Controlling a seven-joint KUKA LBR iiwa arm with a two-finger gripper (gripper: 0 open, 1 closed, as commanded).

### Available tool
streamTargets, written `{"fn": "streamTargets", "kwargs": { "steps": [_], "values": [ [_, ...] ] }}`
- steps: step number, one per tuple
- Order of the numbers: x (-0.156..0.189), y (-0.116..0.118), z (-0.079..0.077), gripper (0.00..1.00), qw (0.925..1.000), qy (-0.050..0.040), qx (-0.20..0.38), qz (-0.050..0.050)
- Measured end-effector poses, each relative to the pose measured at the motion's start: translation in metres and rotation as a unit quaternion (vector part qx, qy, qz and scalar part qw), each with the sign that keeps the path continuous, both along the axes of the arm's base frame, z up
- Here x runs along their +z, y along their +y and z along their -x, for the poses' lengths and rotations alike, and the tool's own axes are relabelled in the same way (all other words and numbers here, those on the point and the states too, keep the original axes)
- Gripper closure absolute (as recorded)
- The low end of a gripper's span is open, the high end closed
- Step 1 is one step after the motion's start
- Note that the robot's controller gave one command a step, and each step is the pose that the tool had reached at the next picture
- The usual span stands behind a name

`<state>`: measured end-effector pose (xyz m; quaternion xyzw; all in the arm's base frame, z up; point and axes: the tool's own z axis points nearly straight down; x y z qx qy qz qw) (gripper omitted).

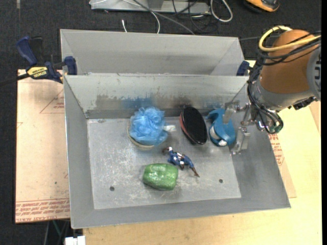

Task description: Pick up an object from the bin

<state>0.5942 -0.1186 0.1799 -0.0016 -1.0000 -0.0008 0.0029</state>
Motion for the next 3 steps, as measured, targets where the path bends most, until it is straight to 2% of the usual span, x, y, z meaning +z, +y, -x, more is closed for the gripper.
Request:
{"fn": "streamTargets", "kwargs": {
  "steps": [1, 2, 3],
  "values": [
    [0.004, 0.001, -0.002, 0.00, 1.0000, -0.0037, 0.002, 0.001],
    [-0.106, 0.033, -0.043, 0.00, 0.9961, -0.0052, -0.088, 0.000],
    [-0.049, 0.095, -0.035, 0.00, 0.9961, -0.0113, -0.088, 0.000]
  ]
}}
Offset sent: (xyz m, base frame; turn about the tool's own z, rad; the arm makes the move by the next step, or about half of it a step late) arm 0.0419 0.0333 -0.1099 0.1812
